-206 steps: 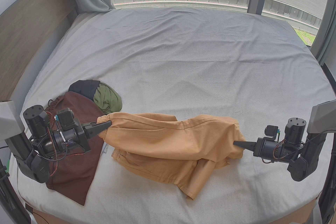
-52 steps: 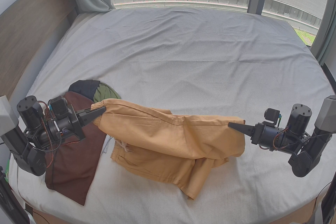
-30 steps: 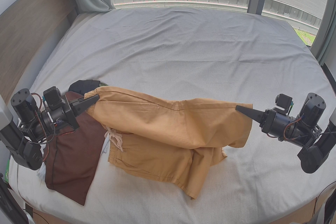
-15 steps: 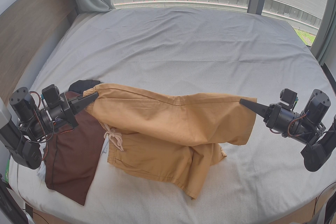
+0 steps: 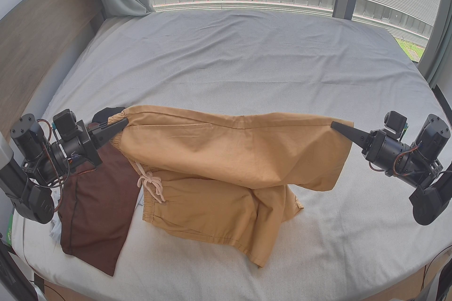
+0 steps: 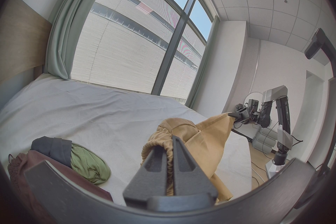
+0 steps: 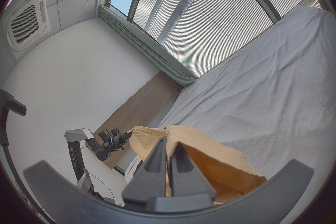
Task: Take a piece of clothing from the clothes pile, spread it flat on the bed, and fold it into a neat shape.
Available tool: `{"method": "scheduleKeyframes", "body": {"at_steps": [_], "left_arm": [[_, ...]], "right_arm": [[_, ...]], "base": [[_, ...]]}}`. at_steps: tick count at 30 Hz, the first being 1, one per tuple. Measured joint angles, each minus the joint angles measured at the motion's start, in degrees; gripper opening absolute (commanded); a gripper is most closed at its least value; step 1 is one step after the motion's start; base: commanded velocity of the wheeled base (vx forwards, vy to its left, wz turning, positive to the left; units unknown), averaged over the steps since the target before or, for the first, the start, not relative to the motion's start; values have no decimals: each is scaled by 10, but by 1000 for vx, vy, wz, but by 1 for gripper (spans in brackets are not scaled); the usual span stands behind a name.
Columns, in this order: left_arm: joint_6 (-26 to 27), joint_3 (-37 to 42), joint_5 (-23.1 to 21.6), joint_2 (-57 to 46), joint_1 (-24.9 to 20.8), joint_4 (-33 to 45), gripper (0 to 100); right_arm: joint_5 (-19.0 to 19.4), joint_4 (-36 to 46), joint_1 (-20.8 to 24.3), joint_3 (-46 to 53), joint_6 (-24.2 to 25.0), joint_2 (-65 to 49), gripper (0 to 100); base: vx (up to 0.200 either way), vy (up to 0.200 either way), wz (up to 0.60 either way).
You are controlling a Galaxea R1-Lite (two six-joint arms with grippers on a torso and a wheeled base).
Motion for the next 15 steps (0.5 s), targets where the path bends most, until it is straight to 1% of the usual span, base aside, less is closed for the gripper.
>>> {"method": "scheduleKeyframes", "body": {"at_steps": [7, 15], "left_arm": [[0, -4, 0, 0, 10, 0, 0], [-1, -6, 0, 2, 13, 0, 0]], "right_arm": [[0, 0, -21, -6, 2, 2, 0], [1, 0, -34, -10, 12, 3, 0]], "base": [[0, 0, 0], [0, 0, 0]]}}
